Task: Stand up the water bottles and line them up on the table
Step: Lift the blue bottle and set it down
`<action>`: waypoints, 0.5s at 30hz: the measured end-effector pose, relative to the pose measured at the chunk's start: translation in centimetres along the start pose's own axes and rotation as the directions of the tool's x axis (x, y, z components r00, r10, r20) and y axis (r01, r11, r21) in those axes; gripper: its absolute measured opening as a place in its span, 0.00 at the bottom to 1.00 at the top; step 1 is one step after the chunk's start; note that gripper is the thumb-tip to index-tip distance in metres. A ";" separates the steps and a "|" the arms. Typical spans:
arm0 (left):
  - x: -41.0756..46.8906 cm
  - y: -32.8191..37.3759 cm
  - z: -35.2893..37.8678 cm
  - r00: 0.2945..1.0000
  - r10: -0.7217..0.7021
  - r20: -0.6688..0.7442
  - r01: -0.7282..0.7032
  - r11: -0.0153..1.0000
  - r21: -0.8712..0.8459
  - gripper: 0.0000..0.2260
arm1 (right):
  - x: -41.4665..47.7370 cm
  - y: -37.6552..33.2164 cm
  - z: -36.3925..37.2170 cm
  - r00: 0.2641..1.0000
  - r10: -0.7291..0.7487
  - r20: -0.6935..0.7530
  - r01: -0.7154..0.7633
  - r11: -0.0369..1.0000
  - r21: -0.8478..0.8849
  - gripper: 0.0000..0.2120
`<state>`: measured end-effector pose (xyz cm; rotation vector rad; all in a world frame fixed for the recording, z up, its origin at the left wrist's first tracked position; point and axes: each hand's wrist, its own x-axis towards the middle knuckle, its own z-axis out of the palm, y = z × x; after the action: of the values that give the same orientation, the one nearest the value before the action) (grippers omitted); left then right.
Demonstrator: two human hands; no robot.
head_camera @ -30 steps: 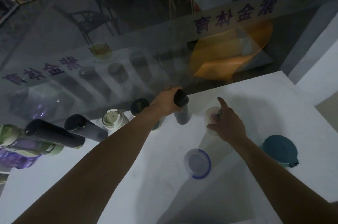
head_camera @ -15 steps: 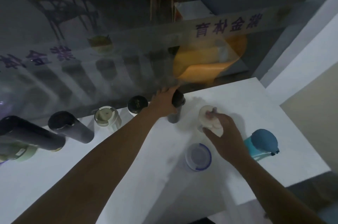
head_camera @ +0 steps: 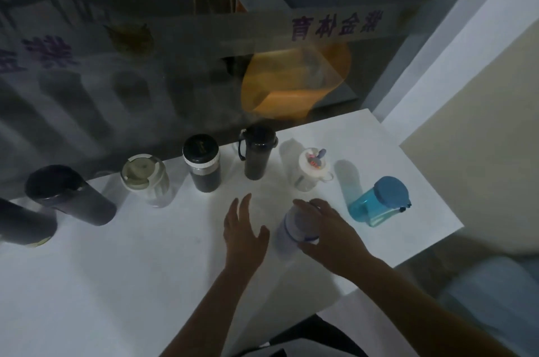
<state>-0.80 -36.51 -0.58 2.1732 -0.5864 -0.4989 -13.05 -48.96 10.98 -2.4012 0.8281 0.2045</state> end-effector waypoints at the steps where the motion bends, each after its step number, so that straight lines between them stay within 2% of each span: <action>1: -0.4 -0.3 0.2 0.999 -0.034 0.039 0.033 0.999 0.010 0.35 | 0.2 0.2 -0.1 1.000 0.007 0.005 -0.007 0.999 0.038 0.36; 3: -1.0 -0.6 0.3 0.993 -0.075 0.088 0.073 0.997 0.024 0.35 | 0.5 0.8 -0.6 1.000 0.009 0.000 -0.009 0.996 0.085 0.37; 6: -1.2 -1.0 0.1 0.987 -0.067 0.148 0.065 0.998 0.024 0.34 | 1.2 1.4 -3.5 0.999 -0.023 -0.047 0.026 0.998 0.057 0.38; 8: -0.9 -1.2 0.0 0.984 -0.068 0.168 0.067 0.998 0.013 0.33 | 1.7 1.8 -6.8 0.997 -0.060 -0.047 0.064 0.995 0.081 0.37; 11: 0.0 -0.4 0.1 0.981 -0.070 0.181 0.072 0.997 -0.004 0.33 | 2.3 2.4 -12.7 0.990 -0.120 -0.068 0.128 0.984 0.124 0.32; 15: 1.2 3.1 1.0 0.968 -0.082 0.236 0.092 0.995 -0.031 0.36 | 4.2 4.0 -19.2 0.982 -0.157 -0.109 0.173 0.973 0.152 0.33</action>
<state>-1.06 -39.51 1.12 2.1218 -0.6020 -0.8166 -12.95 -64.68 23.46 -2.3268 0.6554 -0.0426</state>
